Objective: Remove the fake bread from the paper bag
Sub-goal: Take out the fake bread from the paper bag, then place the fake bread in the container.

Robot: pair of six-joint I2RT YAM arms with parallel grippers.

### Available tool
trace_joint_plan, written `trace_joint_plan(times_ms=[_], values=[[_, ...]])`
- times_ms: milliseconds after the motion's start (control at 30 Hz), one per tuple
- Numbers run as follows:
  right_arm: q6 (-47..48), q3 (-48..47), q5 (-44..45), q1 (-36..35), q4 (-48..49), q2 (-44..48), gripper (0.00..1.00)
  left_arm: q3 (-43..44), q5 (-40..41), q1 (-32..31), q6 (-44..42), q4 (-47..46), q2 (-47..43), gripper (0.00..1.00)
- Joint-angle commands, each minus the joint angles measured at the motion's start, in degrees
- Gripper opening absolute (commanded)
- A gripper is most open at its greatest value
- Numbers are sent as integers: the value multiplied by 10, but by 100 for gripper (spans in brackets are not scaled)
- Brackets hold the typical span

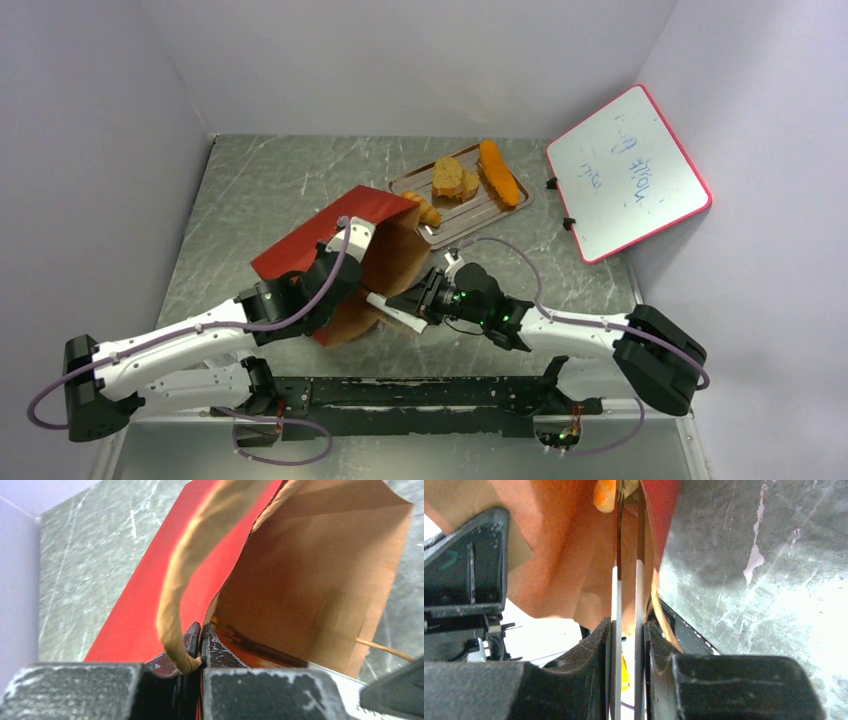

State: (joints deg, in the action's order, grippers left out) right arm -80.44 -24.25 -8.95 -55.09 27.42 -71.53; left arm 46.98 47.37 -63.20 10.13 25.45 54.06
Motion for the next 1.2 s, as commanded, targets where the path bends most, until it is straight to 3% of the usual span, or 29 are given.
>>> trace_joint_plan(times_ms=[0,267,533,1000,1167], values=[[35,-28,20,2,-28,39,0,32,83,20,16,16,35,7],[82,-45,50,2,-102,97,0,-20,15,148,-18,-77,33,7],[156,-90,108,2,-194,137,0,-28,-43,234,-26,-106,58,7],[237,-178,255,18,-329,178,0,-22,-79,321,21,-114,84,7],[256,-185,283,73,-376,202,0,-5,-91,327,31,-110,85,7]])
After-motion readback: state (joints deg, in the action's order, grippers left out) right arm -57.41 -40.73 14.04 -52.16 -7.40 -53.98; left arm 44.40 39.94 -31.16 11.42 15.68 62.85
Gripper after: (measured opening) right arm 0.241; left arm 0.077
